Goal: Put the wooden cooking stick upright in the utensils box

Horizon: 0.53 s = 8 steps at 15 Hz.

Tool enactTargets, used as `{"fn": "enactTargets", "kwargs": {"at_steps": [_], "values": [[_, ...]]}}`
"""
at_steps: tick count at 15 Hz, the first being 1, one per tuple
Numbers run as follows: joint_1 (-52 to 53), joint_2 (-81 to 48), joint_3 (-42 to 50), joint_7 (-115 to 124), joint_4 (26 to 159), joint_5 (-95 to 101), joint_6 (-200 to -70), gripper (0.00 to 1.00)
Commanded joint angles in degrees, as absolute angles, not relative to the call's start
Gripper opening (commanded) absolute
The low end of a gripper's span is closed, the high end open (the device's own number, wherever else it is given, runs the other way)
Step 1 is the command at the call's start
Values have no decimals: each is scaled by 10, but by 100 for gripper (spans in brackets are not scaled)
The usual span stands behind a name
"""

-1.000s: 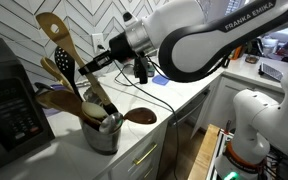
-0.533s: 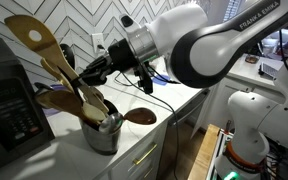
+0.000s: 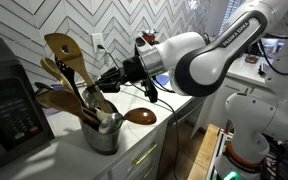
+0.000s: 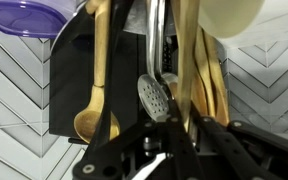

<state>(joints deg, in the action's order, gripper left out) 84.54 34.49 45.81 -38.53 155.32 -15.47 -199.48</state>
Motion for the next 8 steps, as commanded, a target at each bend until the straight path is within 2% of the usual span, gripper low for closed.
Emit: {"fn": "enactTargets", "kwargs": {"at_steps": [1, 8], "values": [[850, 352, 459, -388, 1549, -150, -1982, 3], [928, 400, 560, -457, 1576, -39, -1963, 3]]}}
